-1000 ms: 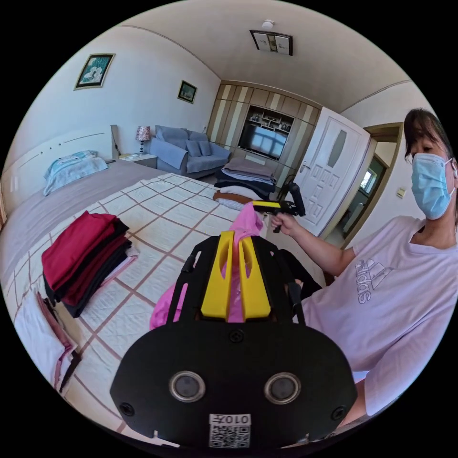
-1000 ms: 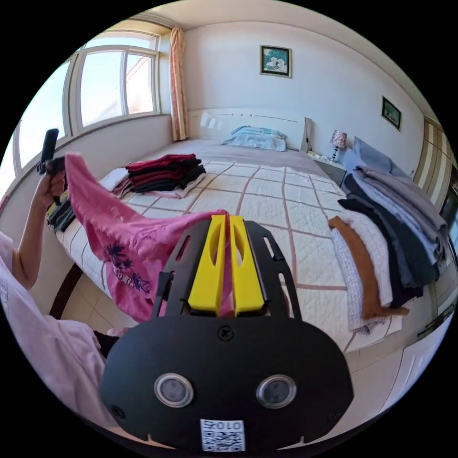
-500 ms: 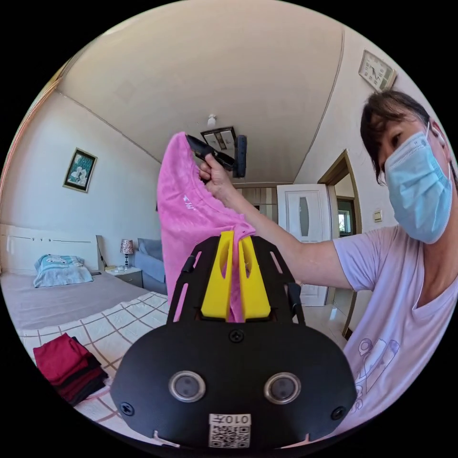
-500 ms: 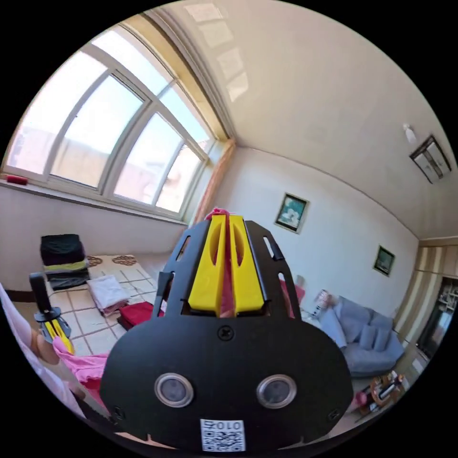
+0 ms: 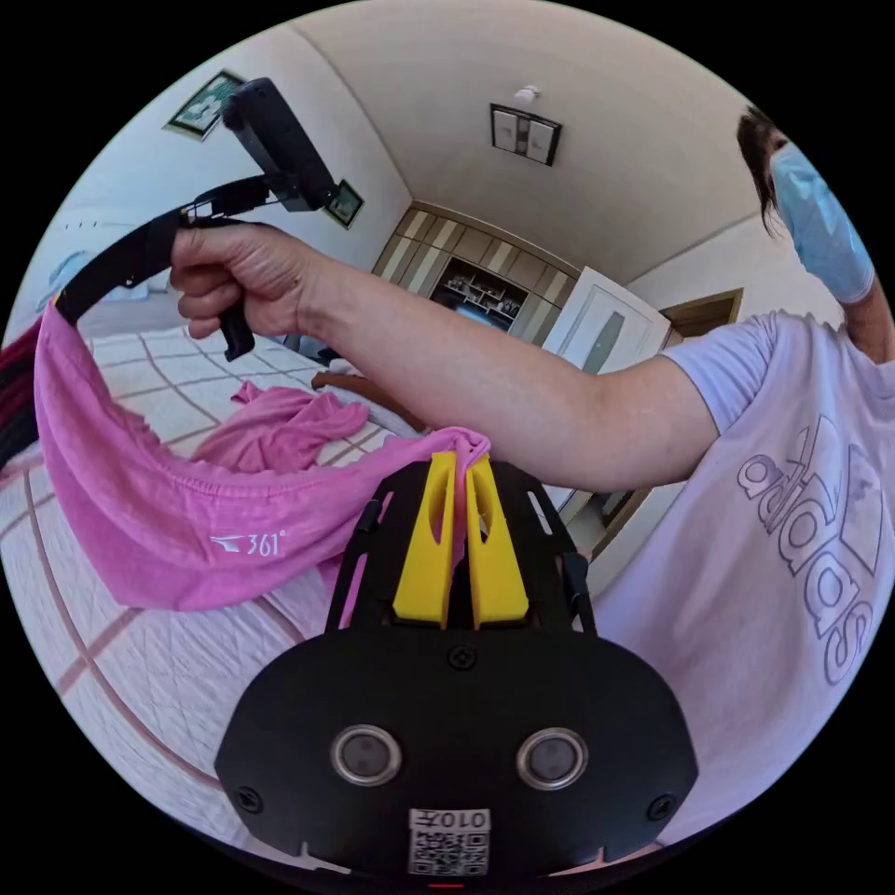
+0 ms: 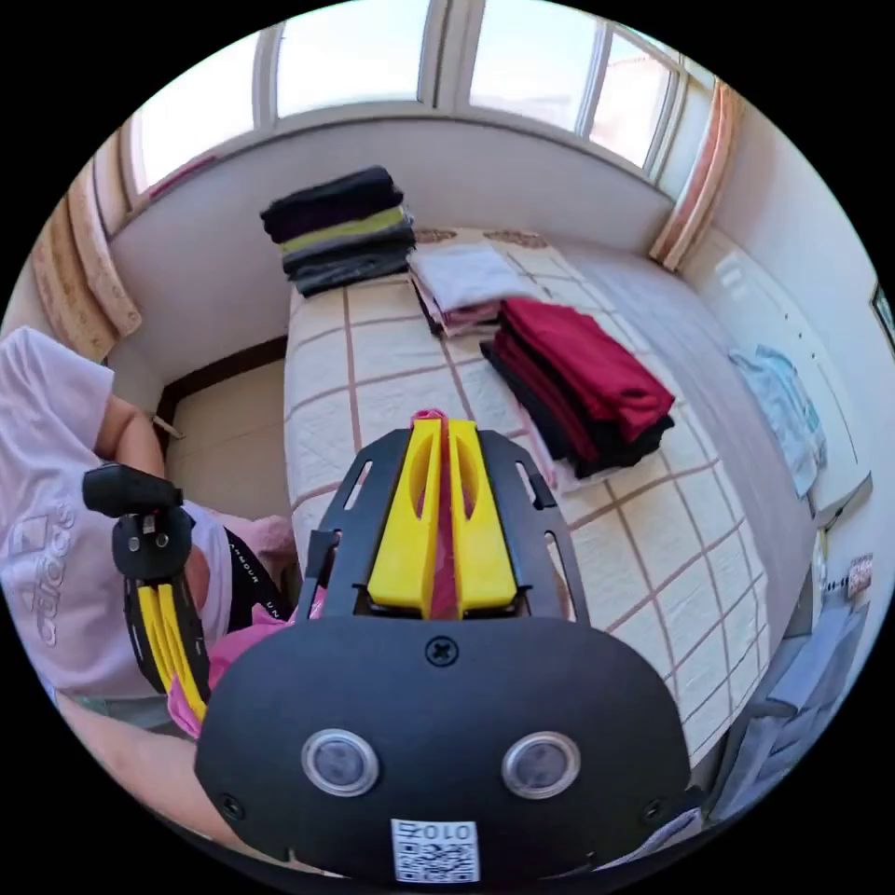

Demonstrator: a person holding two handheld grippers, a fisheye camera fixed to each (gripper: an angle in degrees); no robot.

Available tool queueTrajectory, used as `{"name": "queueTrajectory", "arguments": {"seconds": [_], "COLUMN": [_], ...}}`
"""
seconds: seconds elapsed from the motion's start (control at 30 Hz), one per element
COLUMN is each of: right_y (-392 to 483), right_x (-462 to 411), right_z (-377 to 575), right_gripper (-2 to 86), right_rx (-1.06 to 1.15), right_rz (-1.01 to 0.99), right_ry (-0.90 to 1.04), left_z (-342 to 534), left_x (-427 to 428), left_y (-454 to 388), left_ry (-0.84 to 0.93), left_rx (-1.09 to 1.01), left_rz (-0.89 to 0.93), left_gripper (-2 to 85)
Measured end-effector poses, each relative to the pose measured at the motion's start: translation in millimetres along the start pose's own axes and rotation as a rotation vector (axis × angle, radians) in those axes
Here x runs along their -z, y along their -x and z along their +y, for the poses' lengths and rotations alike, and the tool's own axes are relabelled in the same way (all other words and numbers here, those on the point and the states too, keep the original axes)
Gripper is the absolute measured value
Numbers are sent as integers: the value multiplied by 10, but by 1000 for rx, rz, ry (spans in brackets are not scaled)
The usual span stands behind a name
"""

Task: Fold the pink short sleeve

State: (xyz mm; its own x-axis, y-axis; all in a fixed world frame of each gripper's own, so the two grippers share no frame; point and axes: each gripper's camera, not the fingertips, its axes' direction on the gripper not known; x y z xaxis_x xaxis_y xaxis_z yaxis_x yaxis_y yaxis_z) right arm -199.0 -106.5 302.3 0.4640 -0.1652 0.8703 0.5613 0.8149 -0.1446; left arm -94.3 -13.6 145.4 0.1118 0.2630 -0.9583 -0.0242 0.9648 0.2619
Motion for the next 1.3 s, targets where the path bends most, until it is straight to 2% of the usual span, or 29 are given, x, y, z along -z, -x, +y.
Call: {"name": "queueTrajectory", "arguments": {"seconds": [0.07,0.17,0.37,0.43,0.53,0.67,0.73,0.9,0.97,1.07,1.2,1.3], "right_y": [22,-115,-332,-49,492,1134,1488,1603,1547,1417,1259,1149], "right_x": [-255,-76,1179,1475,1456,1111,970,762,733,806,840,854], "right_z": [100,417,1619,2230,2940,3340,3294,2934,2822,2822,2844,3024], "right_gripper": [41,61,77,83,92,104,118,162,174,174,125,66], "right_rx": [-36,-106,-314,-413,-527,-607,-601,-649,-654,-726,-775,-774], "right_rz": [-82,-46,45,104,123,114,189,309,310,272,335,284], "right_ry": [-25,-100,-233,-305,-423,-471,-514,-493,-475,-563,-543,-541], "left_z": [31,21,11,-35,-179,-366,-433,-614,-662,-723,-808,-763], "left_x": [67,185,218,179,63,-112,-204,-646,-789,-998,-1328,-1484], "left_y": [118,148,354,375,323,225,190,-32,-149,-322,-531,-568], "left_ry": [-1,-62,-233,-285,-309,-324,-323,-247,-209,-162,-40,85], "left_rx": [44,23,93,115,104,101,129,185,177,165,80,-5], "left_rz": [17,17,50,47,37,19,11,58,58,57,42,88], "left_gripper": [-3,-2,-2,-2,-2,-1,-1,-1,-1,0,5,17]}}
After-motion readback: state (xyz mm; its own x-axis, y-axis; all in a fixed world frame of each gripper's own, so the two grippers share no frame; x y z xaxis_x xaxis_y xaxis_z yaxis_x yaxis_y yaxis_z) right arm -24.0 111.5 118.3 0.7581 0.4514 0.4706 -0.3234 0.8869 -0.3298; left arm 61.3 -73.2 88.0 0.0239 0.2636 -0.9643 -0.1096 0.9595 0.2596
